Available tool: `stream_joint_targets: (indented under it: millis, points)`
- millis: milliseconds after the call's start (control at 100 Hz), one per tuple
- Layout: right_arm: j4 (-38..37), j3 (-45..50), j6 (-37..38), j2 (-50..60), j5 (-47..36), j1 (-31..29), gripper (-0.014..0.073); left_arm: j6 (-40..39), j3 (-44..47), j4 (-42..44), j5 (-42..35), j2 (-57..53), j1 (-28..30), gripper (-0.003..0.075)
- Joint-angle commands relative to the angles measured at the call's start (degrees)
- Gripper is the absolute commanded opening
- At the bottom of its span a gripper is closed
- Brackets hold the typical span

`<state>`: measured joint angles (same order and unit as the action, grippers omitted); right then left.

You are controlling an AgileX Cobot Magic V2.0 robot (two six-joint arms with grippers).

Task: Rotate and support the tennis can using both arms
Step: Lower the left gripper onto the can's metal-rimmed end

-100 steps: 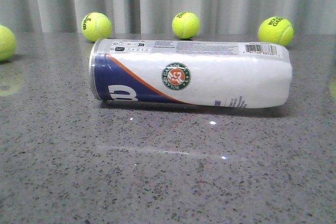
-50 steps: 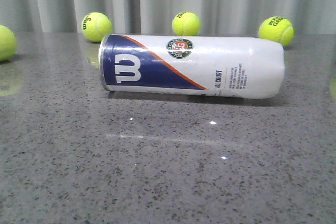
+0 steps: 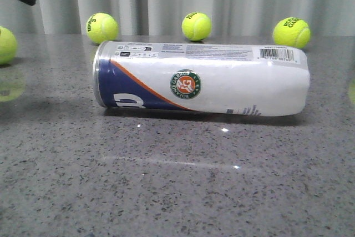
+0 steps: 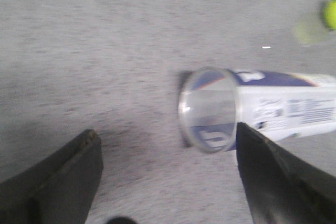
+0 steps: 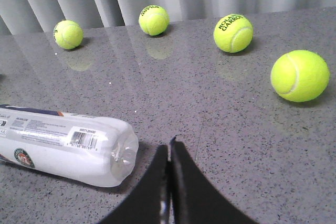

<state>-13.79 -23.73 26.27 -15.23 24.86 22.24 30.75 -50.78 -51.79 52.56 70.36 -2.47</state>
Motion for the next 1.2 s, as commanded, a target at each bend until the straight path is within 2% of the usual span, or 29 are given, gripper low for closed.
stream_joint_targets:
  millis: [0,80,210,640,850,970,1190]
  points:
    - [-1.1,-1.4,-0.2,-0.5,-4.9,-0.3,-0.0065,4.9,-1.9,-11.1,2.8,1.6,0.1,0.0510]
    - [-1.1,-1.4,-0.2,-0.5,-4.9,-0.3,-0.0065,6.7,-1.9,-15.0,5.7,4.3,0.1,0.0510]
    - [-1.1,-1.4,-0.2,-0.5,-4.9,-0.3,-0.0065,9.2,-2.2,-19.9,6.1,7.8,-1.1,0.0510]
    - [-1.1,-1.4,-0.2,-0.5,-4.9,-0.3,-0.0065,14.3,-3.2,-27.8,5.6,17.4,-11.5,0.0510]
    - [-1.1,-1.4,-0.2,-0.5,-4.9,-0.3,-0.0065,19.8,-3.2,-36.2,9.1,20.2,-14.5,0.0500]
    - [-1.1,-1.4,-0.2,-0.5,-4.9,-0.3,-0.0065,19.9,-3.2,-36.6,10.6,20.7,-14.6,0.0388]
    - [-1.1,-1.4,-0.2,-0.5,-4.9,-0.3,-0.0065,22.8,-3.2,-37.0,11.8,20.7,-14.5,0.0030]
